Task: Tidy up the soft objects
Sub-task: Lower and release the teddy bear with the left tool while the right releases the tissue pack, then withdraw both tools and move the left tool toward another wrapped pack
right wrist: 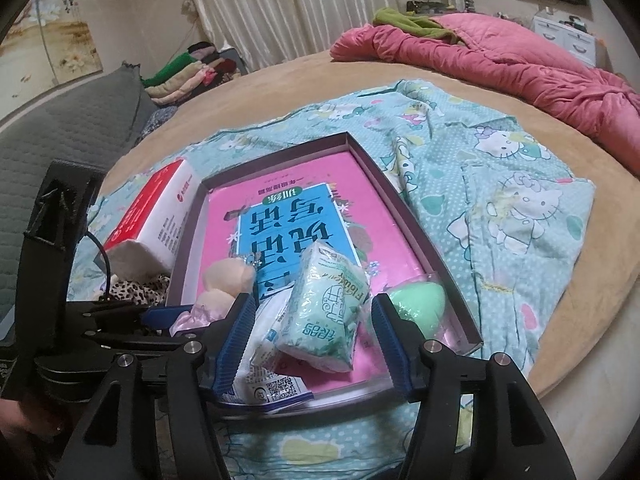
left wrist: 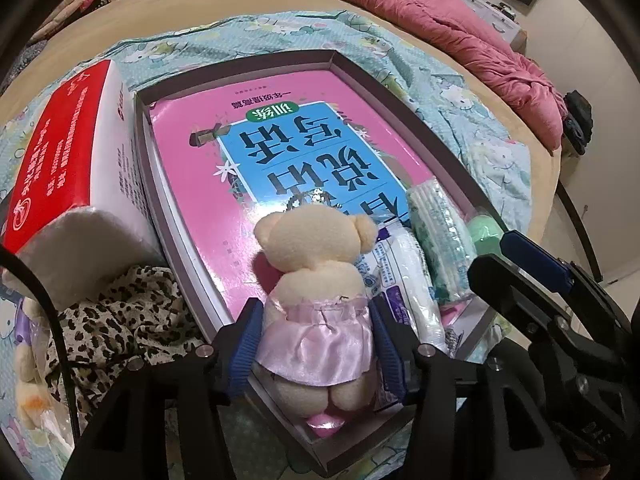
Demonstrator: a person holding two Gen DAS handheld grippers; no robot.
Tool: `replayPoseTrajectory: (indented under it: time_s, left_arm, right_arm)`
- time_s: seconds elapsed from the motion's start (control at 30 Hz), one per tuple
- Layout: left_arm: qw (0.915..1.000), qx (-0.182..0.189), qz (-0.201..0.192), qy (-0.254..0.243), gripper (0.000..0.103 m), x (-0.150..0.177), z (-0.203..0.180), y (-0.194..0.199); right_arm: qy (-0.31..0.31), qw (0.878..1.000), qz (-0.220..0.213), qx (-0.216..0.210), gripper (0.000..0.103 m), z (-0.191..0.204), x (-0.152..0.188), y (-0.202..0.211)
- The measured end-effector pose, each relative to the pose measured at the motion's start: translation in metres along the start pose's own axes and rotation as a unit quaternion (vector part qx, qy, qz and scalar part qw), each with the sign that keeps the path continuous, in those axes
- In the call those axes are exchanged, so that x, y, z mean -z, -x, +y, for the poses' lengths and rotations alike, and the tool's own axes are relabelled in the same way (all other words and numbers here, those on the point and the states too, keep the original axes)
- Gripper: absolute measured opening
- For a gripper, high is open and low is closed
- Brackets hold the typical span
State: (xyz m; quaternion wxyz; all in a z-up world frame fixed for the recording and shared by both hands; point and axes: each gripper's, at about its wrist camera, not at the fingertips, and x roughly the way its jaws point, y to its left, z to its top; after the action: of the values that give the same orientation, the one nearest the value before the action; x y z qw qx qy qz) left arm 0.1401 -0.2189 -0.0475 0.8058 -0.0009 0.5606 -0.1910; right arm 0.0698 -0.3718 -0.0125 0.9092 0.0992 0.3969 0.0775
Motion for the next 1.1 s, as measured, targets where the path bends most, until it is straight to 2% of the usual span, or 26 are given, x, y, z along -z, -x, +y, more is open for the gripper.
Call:
replayPoseTrajectory:
  time_s: [0.23, 0.3, 0.4, 0.53, 0.67, 1.1]
  left_arm:
    - [0.9999, -0.005, -0.01, -0.003, 0.061, 0.002, -0.002, 0.006]
    - [0.9999, -0.012, -0.012, 0.0, 0.066, 0.003, -0.001, 0.009]
    - [0.9998, -0.007, -0.017, 0.003, 0.066, 0.004, 0.0, 0.014]
    - [0.9995, -0.019, -0.025, -0.003, 0.068, 0.006, -0.002, 0.023]
    - [0.9988, -0.035, -0.033, -0.011, 0.079, 0.009, -0.005, 0.031]
    - [0.9966, -0.049, -0.066, -0.004, 0.079, 0.021, 0.005, 0.066]
  right_arm:
    - [-0.002, 1.0, -0.006, 0.002, 0.069, -0.001, 0.0, 0.003]
    - [-0.003, 1.0, -0.007, 0.003, 0.07, -0.001, -0.001, 0.004]
    - [-0.004, 1.0, -0.011, 0.005, 0.072, -0.001, -0.001, 0.005]
    - [-0.008, 1.0, -0.021, 0.008, 0.073, -0.003, -0.001, 0.009]
    - [-0.014, 0.999, -0.037, 0.013, 0.075, -0.005, -0.002, 0.015]
    - [-0.009, 0.997, -0.067, 0.036, 0.075, 0.0, -0.003, 0.032]
